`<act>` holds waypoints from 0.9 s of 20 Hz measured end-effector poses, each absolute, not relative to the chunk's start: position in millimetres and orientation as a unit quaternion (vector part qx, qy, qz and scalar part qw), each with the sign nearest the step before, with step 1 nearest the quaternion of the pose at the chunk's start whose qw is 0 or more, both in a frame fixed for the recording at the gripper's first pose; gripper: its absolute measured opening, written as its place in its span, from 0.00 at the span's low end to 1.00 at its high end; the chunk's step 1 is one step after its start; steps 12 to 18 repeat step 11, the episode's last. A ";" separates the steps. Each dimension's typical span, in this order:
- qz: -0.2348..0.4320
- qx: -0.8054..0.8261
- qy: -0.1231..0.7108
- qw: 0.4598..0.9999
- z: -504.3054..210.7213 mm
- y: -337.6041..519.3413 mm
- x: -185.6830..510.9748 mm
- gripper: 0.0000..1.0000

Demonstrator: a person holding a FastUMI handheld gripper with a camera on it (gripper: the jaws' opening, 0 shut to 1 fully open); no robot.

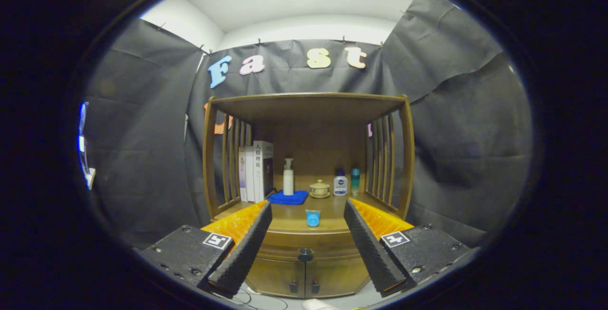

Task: Pull open the drawer, take out the items inside it, and place them on the countertop above the cabinet.

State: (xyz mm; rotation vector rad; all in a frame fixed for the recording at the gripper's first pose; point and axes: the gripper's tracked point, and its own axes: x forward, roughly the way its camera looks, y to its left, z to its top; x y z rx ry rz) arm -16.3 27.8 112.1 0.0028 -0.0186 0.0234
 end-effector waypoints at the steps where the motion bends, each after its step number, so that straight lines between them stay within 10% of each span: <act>1: 0.014 0.001 -0.009 1.000 111.7 28.7 -16.5 0.99; 18: 0.023 -0.002 -0.016 1.000 115.6 35.5 -21.0 1.00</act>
